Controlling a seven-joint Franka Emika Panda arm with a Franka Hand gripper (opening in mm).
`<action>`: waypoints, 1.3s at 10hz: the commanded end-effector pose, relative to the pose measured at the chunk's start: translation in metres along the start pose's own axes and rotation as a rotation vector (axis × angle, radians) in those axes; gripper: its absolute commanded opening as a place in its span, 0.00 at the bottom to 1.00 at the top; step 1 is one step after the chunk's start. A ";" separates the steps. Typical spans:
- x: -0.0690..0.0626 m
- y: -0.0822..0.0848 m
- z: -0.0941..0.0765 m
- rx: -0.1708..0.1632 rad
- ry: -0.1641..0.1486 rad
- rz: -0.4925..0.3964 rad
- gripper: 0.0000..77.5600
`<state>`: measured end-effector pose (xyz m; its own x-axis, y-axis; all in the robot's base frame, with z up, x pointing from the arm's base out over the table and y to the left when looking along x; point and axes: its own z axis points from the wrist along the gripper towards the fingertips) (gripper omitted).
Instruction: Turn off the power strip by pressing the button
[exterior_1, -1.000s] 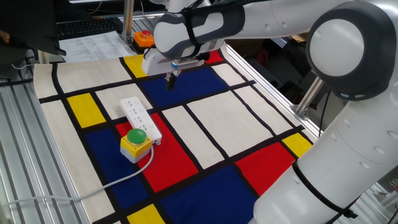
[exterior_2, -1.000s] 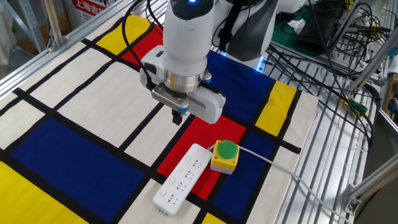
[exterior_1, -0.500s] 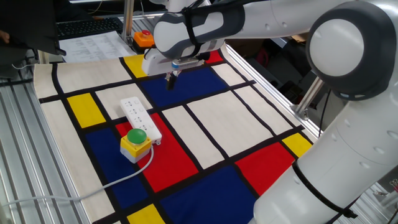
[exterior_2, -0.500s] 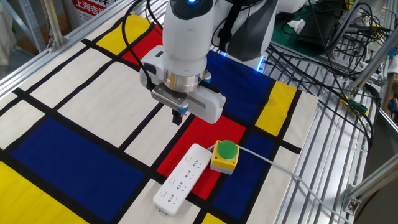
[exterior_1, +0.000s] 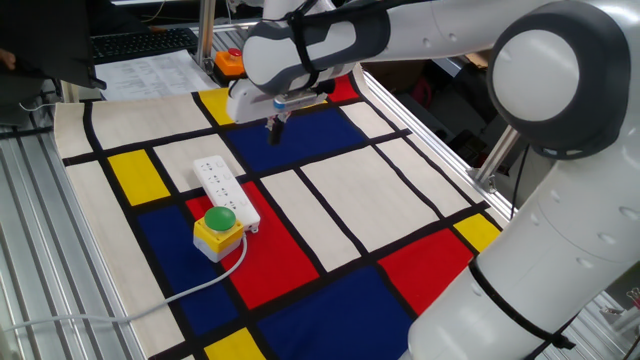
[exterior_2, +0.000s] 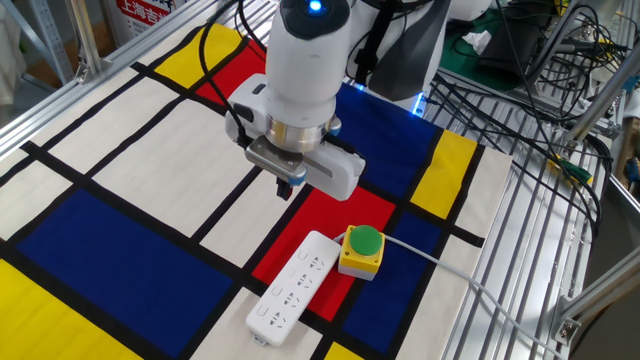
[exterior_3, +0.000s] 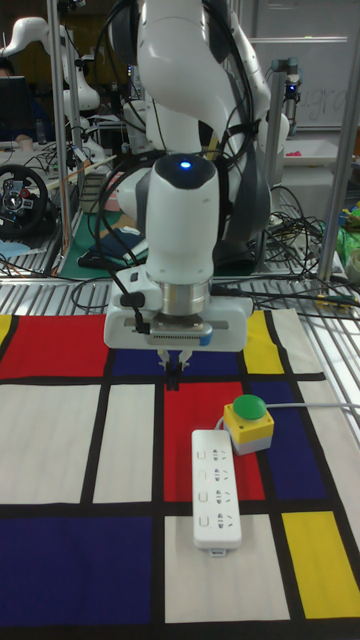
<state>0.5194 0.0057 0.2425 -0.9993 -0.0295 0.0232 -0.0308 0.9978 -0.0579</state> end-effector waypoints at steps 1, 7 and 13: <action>-0.001 0.000 -0.001 -0.004 -0.006 0.018 0.00; -0.016 0.013 0.023 0.003 -0.072 0.043 0.00; -0.046 0.016 0.037 0.003 -0.115 0.066 0.00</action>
<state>0.5602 0.0210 0.2034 -0.9953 0.0284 -0.0927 0.0341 0.9976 -0.0599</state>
